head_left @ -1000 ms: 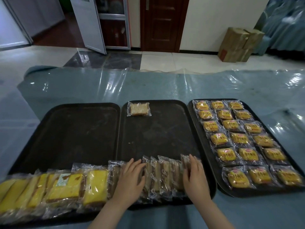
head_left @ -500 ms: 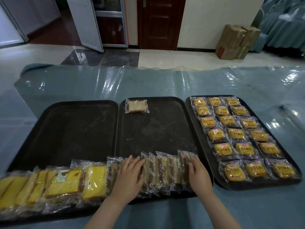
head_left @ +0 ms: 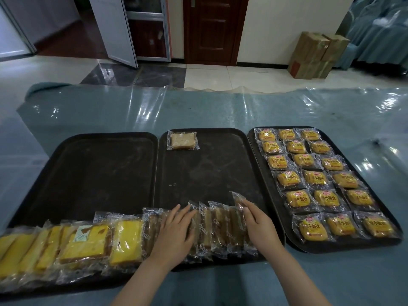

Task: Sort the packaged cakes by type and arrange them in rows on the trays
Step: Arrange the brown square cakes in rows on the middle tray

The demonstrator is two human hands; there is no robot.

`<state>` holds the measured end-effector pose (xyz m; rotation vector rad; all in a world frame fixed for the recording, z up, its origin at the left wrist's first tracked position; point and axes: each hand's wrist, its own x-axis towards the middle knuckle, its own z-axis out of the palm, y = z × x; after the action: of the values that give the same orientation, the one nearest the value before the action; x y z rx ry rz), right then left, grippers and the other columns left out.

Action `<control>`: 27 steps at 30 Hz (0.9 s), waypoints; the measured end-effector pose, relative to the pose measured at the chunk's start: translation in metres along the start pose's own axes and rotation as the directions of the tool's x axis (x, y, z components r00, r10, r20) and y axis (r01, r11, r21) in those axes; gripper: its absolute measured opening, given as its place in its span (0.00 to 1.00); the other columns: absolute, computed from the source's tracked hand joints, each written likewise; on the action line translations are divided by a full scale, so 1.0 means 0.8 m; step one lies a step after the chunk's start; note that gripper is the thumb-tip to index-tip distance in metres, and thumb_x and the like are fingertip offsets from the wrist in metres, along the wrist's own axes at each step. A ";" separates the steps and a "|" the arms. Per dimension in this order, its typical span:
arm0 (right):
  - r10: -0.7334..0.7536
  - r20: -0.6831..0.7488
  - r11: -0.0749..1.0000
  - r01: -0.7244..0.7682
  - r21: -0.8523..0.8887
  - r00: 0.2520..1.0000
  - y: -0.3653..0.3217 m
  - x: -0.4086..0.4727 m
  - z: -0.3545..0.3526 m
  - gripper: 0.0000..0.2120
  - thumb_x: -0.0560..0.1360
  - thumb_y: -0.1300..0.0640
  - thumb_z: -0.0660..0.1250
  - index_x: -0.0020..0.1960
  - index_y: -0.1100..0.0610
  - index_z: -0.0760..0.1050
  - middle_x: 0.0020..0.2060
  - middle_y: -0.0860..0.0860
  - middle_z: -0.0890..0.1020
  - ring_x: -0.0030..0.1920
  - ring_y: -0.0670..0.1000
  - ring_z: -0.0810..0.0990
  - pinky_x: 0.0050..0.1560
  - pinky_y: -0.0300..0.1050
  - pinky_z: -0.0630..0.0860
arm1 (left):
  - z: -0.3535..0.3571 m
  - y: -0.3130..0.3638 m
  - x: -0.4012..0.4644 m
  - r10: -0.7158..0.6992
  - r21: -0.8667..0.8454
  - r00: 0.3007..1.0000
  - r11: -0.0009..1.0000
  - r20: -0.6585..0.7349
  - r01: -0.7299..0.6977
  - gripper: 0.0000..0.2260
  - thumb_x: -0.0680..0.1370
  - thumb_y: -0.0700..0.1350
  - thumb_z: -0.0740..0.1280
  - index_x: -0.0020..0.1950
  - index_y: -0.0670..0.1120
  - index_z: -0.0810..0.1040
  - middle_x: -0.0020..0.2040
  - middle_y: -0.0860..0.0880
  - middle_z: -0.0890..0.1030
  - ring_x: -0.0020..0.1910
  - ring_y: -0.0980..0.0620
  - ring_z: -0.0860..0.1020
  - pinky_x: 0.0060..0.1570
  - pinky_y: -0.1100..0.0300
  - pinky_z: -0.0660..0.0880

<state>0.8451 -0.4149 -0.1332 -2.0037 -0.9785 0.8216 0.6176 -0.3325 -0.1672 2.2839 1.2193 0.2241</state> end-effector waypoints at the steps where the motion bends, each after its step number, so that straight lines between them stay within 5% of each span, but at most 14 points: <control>1: -0.003 0.011 1.000 0.003 0.014 1.000 -0.005 0.001 0.001 0.17 0.84 0.53 0.58 0.72 0.48 0.72 0.64 0.41 0.77 0.66 0.41 0.73 0.65 0.37 0.68 | 0.000 0.001 0.001 0.008 -0.005 1.000 1.000 -0.001 -0.008 0.23 0.84 0.51 0.57 0.79 0.58 0.56 0.79 0.60 0.53 0.79 0.57 0.43 0.77 0.54 0.44; 6: -0.010 0.052 0.995 0.005 0.103 0.999 -0.025 -0.004 0.012 0.15 0.84 0.53 0.58 0.68 0.45 0.74 0.59 0.37 0.79 0.63 0.38 0.74 0.65 0.38 0.70 | 0.001 0.001 0.006 0.024 -0.057 1.000 0.998 0.009 -0.024 0.24 0.83 0.52 0.58 0.79 0.57 0.57 0.79 0.60 0.55 0.78 0.59 0.44 0.78 0.53 0.48; 10: 0.026 0.151 0.977 -0.057 0.206 0.988 -0.044 -0.010 0.015 0.14 0.84 0.56 0.58 0.64 0.47 0.78 0.55 0.39 0.81 0.58 0.37 0.77 0.55 0.28 0.72 | -0.006 0.006 0.012 0.014 -0.184 1.000 0.983 -0.006 -0.015 0.26 0.82 0.54 0.61 0.79 0.56 0.57 0.78 0.61 0.56 0.78 0.61 0.49 0.78 0.56 0.51; 17: 0.110 0.323 0.879 -0.244 0.410 0.940 -0.067 -0.012 0.013 0.13 0.83 0.59 0.60 0.52 0.54 0.84 0.46 0.51 0.87 0.47 0.49 0.86 0.46 0.41 0.81 | -0.022 0.015 0.020 -0.004 -0.427 0.996 0.903 0.087 0.041 0.33 0.78 0.55 0.69 0.78 0.61 0.56 0.74 0.64 0.61 0.73 0.64 0.60 0.72 0.61 0.60; 24: 0.168 0.421 0.735 -0.398 0.549 0.891 -0.062 0.002 0.019 0.13 0.81 0.60 0.62 0.61 0.64 0.80 0.56 0.63 0.83 0.59 0.63 0.81 0.62 0.59 0.77 | -0.028 0.007 0.029 -0.051 -0.511 0.998 0.857 0.042 0.065 0.28 0.76 0.51 0.73 0.71 0.63 0.65 0.65 0.63 0.70 0.64 0.70 0.68 0.62 0.70 0.67; 27: 0.186 0.440 0.714 -0.428 0.554 0.878 -0.064 0.008 0.020 0.13 0.80 0.60 0.63 0.60 0.65 0.80 0.56 0.65 0.82 0.58 0.64 0.81 0.61 0.59 0.78 | -0.028 0.004 0.036 -0.067 -0.554 0.996 0.828 0.055 0.086 0.22 0.74 0.49 0.74 0.63 0.64 0.70 0.62 0.61 0.71 0.60 0.67 0.72 0.61 0.65 0.72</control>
<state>0.8174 -0.3821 -0.1007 -1.4416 -0.4223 1.5217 0.6278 -0.3021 -0.1493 1.7186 1.0520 0.4470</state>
